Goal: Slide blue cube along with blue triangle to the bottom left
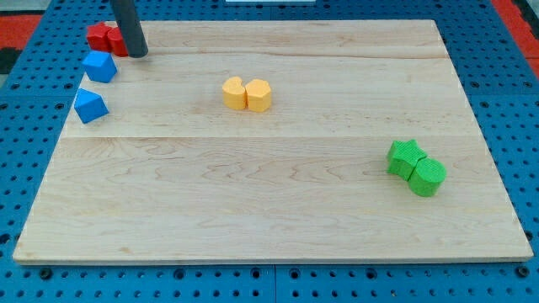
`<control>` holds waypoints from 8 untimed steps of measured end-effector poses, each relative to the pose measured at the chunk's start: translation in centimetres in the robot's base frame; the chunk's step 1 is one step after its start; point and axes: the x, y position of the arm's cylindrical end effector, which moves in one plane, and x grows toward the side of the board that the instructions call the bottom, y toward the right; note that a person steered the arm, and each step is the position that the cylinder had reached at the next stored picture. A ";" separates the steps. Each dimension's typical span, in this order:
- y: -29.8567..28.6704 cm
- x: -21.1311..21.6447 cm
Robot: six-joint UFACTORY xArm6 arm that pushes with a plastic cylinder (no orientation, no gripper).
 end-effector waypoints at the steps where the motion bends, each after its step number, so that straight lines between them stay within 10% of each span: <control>1: -1.5 0.4; 8: -9.3 0.1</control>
